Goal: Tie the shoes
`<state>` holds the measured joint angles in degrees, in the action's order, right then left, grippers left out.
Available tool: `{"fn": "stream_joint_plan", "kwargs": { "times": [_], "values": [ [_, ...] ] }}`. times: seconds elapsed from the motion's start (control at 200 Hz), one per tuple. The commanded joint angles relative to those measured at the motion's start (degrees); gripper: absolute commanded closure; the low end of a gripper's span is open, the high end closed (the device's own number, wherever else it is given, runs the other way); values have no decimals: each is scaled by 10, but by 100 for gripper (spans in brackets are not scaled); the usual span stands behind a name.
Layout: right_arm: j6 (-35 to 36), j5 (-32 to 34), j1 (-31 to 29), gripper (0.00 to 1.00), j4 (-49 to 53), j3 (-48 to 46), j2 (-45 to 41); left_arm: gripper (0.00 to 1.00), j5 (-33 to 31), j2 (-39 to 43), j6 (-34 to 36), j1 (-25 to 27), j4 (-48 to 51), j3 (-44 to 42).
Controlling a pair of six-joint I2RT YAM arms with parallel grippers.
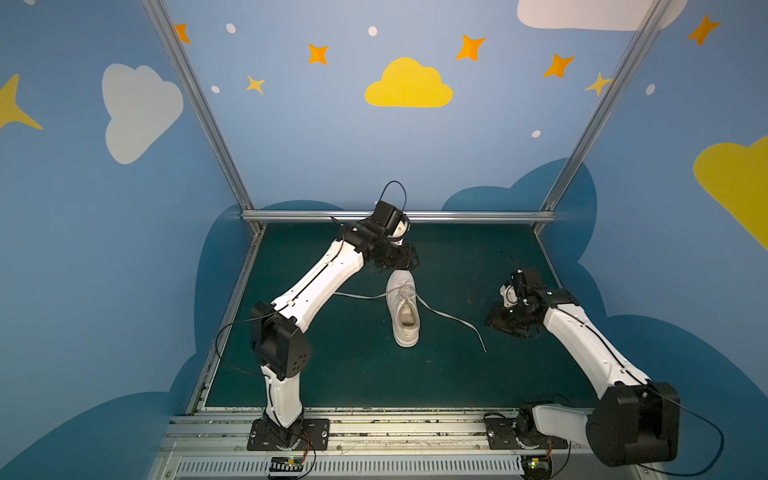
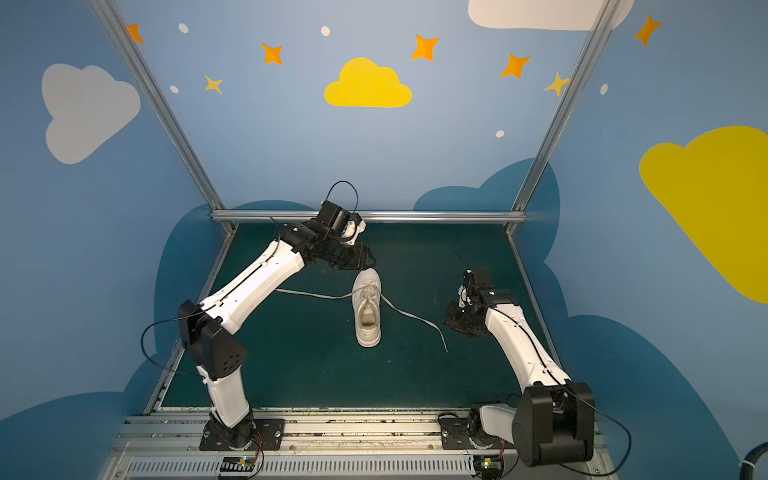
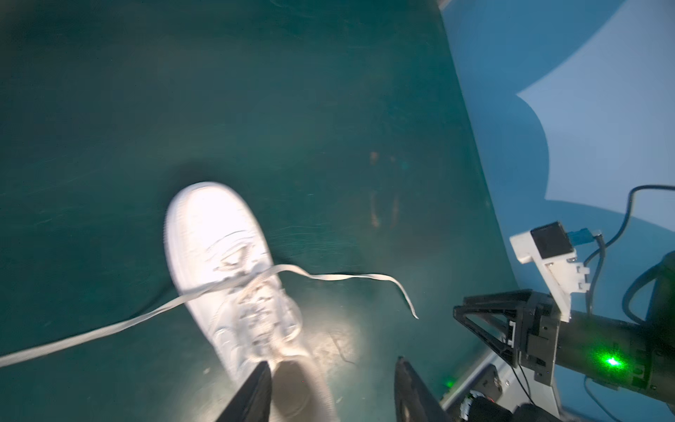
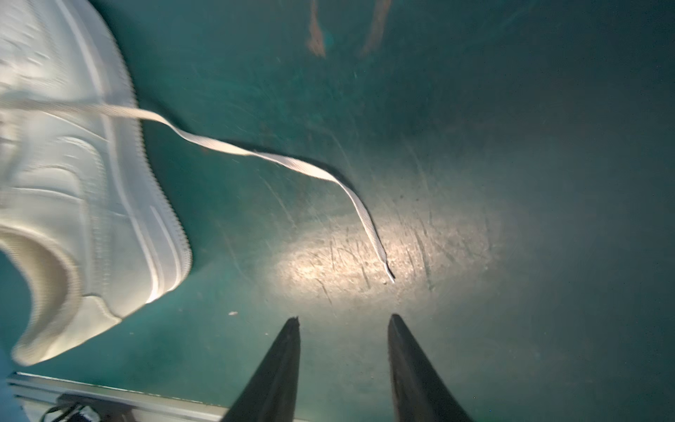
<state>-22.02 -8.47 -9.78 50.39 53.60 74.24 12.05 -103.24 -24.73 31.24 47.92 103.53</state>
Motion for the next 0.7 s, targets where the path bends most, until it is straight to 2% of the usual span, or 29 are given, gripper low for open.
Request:
{"fn": "stream_joint_plan", "kwargs": {
  "times": [0.0,0.18,0.325,0.36,0.696],
  "values": [
    [-11,52,-19,63,58,37,46,46,9,64,-3,-26,-61,-96],
    [-3,68,-48,67,109,95,166,46,9,143,-24,-67,-118,-237],
    [-14,63,-66,72,77,90,195,46,9,173,-36,-83,-133,-301],
    [-16,66,-67,72,77,91,202,46,26,179,-38,-85,-137,-314],
    [-20,91,-70,75,46,73,252,46,27,188,-37,-89,-135,-352]
  ]
}}
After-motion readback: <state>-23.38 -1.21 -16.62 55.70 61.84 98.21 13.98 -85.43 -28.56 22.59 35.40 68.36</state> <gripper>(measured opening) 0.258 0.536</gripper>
